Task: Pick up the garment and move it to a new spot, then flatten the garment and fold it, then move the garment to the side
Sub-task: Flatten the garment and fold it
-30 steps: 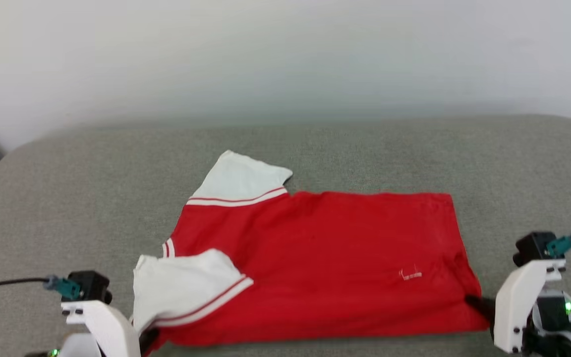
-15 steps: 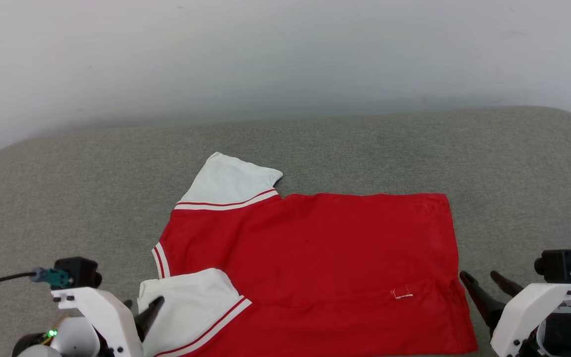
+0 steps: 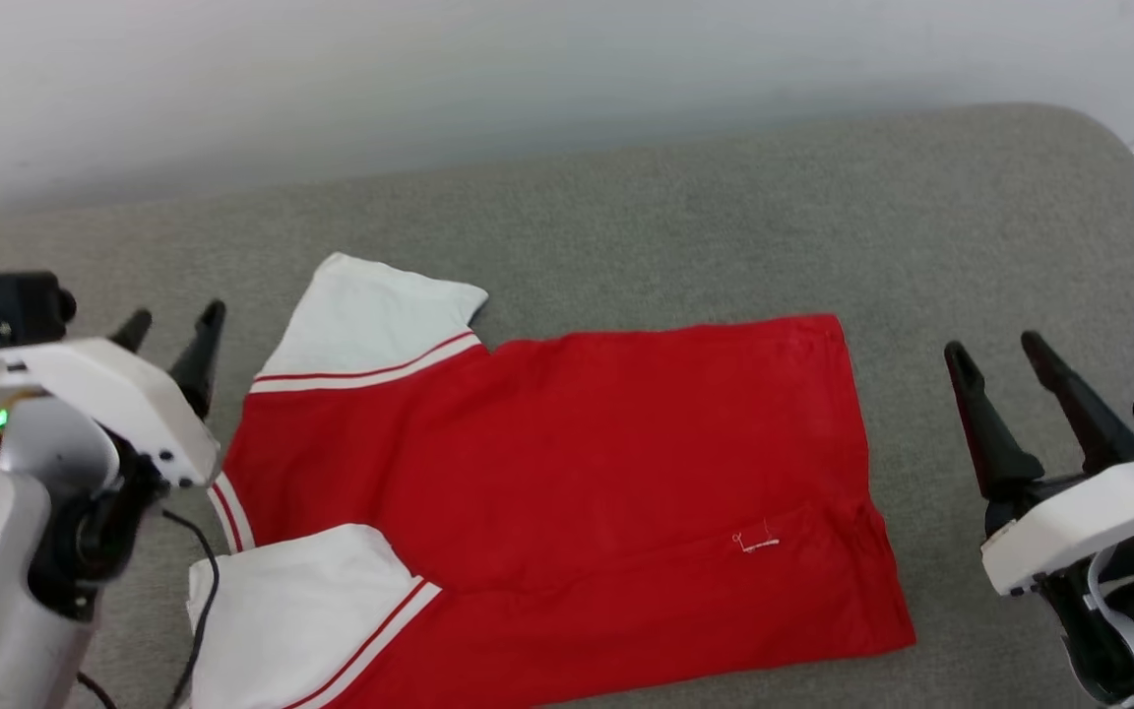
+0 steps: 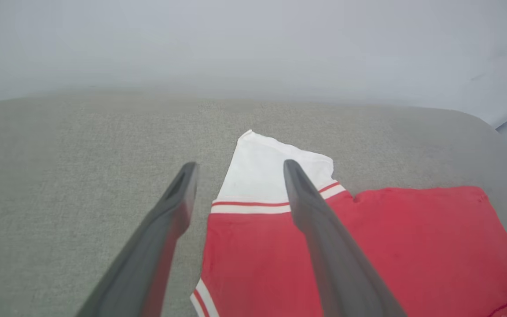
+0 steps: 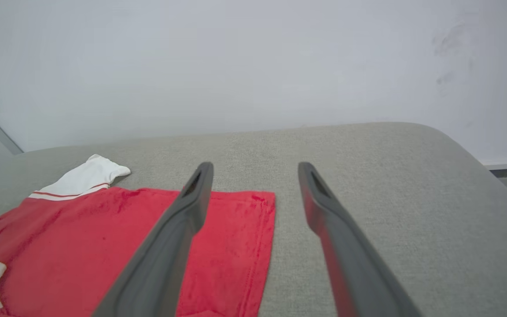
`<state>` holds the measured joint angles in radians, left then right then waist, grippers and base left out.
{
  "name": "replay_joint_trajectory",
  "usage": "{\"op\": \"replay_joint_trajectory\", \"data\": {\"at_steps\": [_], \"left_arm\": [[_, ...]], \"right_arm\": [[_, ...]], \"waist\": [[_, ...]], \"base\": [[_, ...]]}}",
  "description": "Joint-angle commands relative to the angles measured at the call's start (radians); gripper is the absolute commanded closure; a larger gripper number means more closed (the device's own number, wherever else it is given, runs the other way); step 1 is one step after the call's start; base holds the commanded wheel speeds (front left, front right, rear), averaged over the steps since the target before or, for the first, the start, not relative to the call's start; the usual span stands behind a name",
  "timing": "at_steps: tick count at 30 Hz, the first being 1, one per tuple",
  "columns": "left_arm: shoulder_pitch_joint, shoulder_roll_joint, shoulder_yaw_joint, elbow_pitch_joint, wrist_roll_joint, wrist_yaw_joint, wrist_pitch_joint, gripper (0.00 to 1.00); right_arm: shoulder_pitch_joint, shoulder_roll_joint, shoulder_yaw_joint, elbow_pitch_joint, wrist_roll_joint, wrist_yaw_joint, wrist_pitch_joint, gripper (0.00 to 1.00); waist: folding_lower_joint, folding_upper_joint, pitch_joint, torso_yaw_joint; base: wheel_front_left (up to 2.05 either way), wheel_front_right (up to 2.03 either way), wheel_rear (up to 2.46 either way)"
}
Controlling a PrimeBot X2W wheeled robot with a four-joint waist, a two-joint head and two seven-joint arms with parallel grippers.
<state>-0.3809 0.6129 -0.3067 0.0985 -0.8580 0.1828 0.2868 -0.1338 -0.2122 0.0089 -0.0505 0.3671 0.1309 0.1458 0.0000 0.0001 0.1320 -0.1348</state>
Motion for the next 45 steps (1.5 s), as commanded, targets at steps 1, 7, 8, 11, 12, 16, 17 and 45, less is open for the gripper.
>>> {"op": "replay_joint_trajectory", "data": {"at_steps": [1, 7, 8, 11, 12, 16, 17, 45], "left_arm": [[-0.071, 0.001, 0.004, 0.023, 0.009, -0.009, 0.010, 0.00], [-0.271, 0.037, -0.006, 0.114, 0.009, -0.045, 0.110, 0.00], [-0.271, 0.037, -0.006, 0.114, 0.009, -0.045, 0.110, 0.00], [-0.362, 0.062, -0.028, 0.149, -0.003, -0.071, 0.210, 0.00], [-0.388, 0.071, -0.036, 0.164, -0.010, -0.079, 0.252, 0.00], [-0.478, 0.116, -0.062, 0.200, -0.026, -0.092, 0.415, 0.00], [-0.493, 0.128, -0.071, 0.209, -0.029, -0.092, 0.460, 0.00], [-0.549, 0.119, -0.155, 0.261, -0.036, -0.042, 0.693, 1.00]], "right_arm": [[-0.034, 0.016, 0.002, -0.018, -0.008, 0.000, -0.016, 0.00], [-0.101, 0.035, 0.005, -0.059, -0.013, 0.000, -0.058, 0.00], [-0.101, 0.035, 0.005, -0.059, -0.013, 0.000, -0.058, 0.00], [-0.129, 0.041, 0.009, -0.069, -0.013, 0.000, -0.072, 0.00], [-0.137, 0.044, 0.011, -0.069, -0.012, 0.000, -0.076, 0.00], [-0.153, 0.055, 0.022, -0.061, -0.003, 0.000, -0.088, 0.00], [-0.157, 0.059, 0.025, -0.058, 0.001, 0.000, -0.092, 0.00], [-0.273, -0.008, 0.076, -0.053, 0.105, 0.000, 0.023, 0.00]], "waist": [[0.0000, -0.0001, 0.107, -0.061], [0.0000, -0.0001, 0.238, -0.111], [0.0000, -0.0001, 0.238, -0.111], [0.0000, -0.0001, 0.294, -0.132], [0.0000, -0.0001, 0.309, -0.138], [0.0000, -0.0001, 0.360, -0.165], [0.0000, -0.0001, 0.371, -0.172], [0.0000, -0.0001, 0.422, -0.186]], "base": [[0.00, 0.00, 0.00], [0.00, 0.00, 0.00], [0.00, 0.00, 0.00], [0.00, 0.00, 0.00], [0.00, 0.00, 0.00], [0.00, 0.00, 0.00], [0.00, 0.00, 0.00], [0.00, 0.00, 0.00]]}}
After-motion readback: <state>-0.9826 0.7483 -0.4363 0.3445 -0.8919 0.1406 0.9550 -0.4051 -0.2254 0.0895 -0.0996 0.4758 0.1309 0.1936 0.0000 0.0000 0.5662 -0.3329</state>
